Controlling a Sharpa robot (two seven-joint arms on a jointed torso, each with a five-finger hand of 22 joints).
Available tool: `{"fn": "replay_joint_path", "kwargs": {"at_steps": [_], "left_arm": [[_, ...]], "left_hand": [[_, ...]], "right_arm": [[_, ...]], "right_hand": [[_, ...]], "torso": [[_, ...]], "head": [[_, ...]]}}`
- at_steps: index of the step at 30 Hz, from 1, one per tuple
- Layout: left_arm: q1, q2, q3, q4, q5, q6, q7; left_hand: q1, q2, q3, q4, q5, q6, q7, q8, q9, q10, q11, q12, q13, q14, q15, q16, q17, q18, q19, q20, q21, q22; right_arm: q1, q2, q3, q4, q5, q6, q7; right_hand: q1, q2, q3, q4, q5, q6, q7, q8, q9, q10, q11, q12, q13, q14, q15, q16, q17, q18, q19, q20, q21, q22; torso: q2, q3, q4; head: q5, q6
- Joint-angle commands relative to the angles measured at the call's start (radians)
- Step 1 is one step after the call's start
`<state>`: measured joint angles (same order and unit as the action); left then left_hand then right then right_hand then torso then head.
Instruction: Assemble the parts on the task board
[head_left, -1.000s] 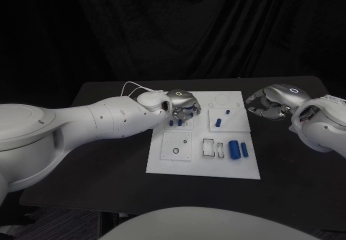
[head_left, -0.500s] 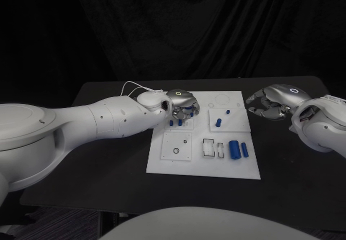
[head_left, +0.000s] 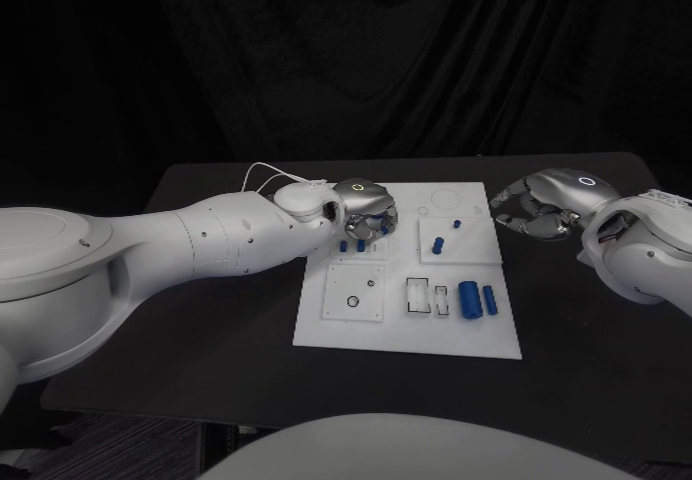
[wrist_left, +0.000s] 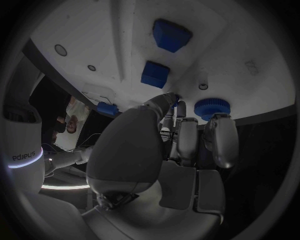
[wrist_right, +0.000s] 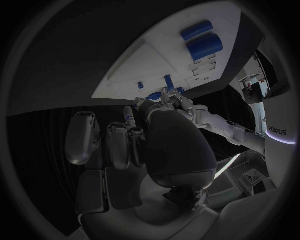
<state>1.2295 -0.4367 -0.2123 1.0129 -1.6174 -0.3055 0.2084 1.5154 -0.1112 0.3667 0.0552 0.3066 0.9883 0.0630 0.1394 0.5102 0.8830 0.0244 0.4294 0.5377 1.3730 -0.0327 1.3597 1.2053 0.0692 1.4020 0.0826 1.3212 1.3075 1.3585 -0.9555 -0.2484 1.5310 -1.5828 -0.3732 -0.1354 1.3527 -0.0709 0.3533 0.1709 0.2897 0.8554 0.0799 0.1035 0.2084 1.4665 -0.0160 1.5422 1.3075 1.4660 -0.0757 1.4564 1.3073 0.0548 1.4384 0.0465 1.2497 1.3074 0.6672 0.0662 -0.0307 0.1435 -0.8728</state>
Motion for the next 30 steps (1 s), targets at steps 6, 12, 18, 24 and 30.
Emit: {"fn": "replay_joint_path", "kwargs": {"at_steps": [6,12,18,24,30], "left_arm": [[0.003,-0.003,0.001,-0.003,-0.003,-0.046,0.035],[0.015,-0.036,0.001,0.031,-0.003,-0.092,0.036],[0.06,-0.081,0.001,0.095,-0.003,-0.1,0.023],[0.098,-0.126,0.001,0.143,-0.003,-0.051,0.008],[0.108,-0.161,0.0,0.168,-0.003,-0.002,-0.008]], "left_hand": [[-0.002,0.013,-0.002,-0.013,0.002,0.024,0.002,0.011,0.014,0.036,-0.006,0.005,0.004,0.003,-0.011,0.005,0.0,-0.01,0.011,-0.003,0.011,0.186],[-0.002,0.01,-0.001,-0.02,0.003,0.025,0.006,0.008,0.016,0.05,-0.004,-0.001,0.001,0.013,-0.011,0.012,0.008,-0.012,0.018,-0.005,0.02,0.189],[-0.003,0.006,0.0,-0.022,0.004,0.022,0.007,0.004,0.016,0.053,-0.002,-0.009,-0.003,0.013,-0.01,0.009,0.002,-0.012,0.017,-0.007,0.018,0.188],[-0.003,0.005,0.006,-0.026,0.004,0.019,0.007,-0.003,0.016,0.053,-0.001,-0.025,-0.012,0.006,-0.008,0.0,-0.012,-0.009,0.009,-0.008,0.006,0.184],[-0.003,0.007,0.009,-0.028,0.004,0.021,0.009,-0.003,0.017,0.059,0.0,-0.029,-0.014,0.005,-0.006,-0.002,-0.013,-0.009,0.008,-0.008,0.004,0.184]], "right_arm": [[-0.002,-0.002,0.001,0.002,-0.002,0.004,-0.012],[-0.002,-0.005,0.001,0.002,-0.002,0.006,-0.013],[-0.002,-0.01,0.001,0.001,-0.002,0.006,-0.013],[-0.002,-0.009,0.001,-0.002,-0.002,0.007,-0.013],[-0.002,-0.008,0.001,-0.003,-0.002,0.006,-0.01]], "right_hand": [[-0.01,0.001,0.005,-0.001,-0.006,0.006,0.002,0.006,0.001,0.068,0.007,-0.001,0.234,0.066,0.009,0.0,0.163,0.013,-0.001,-0.002,-0.001,0.173],[-0.01,0.002,0.006,-0.002,-0.006,0.007,0.002,0.006,0.001,0.067,0.008,-0.001,0.233,0.065,0.009,-0.001,0.161,0.014,-0.002,-0.002,-0.004,0.172],[-0.01,0.002,0.006,-0.002,-0.006,0.007,0.002,0.006,0.001,0.067,0.008,-0.001,0.233,0.065,0.009,-0.001,0.161,0.014,-0.002,-0.002,-0.004,0.172],[-0.01,0.002,0.006,-0.002,-0.006,0.007,0.003,0.005,0.0,0.066,0.008,-0.002,0.233,0.065,0.009,-0.002,0.16,0.014,-0.003,-0.002,-0.006,0.171],[-0.01,0.002,0.006,-0.002,-0.006,0.007,0.003,0.005,0.0,0.066,0.008,-0.002,0.233,0.065,0.009,-0.002,0.16,0.014,-0.003,-0.002,-0.006,0.171]], "torso": [[0.0,-0.0006,-0.0021],[0.0,-0.0007,-0.0017],[-0.002,-0.0012,-0.0014],[-0.001,-0.0016,-0.0012],[-0.002,-0.0012,0.001]], "head": [[0.002,0.0],[0.001,0.0],[0.006,0.0],[0.013,0.0],[0.006,0.0]]}}
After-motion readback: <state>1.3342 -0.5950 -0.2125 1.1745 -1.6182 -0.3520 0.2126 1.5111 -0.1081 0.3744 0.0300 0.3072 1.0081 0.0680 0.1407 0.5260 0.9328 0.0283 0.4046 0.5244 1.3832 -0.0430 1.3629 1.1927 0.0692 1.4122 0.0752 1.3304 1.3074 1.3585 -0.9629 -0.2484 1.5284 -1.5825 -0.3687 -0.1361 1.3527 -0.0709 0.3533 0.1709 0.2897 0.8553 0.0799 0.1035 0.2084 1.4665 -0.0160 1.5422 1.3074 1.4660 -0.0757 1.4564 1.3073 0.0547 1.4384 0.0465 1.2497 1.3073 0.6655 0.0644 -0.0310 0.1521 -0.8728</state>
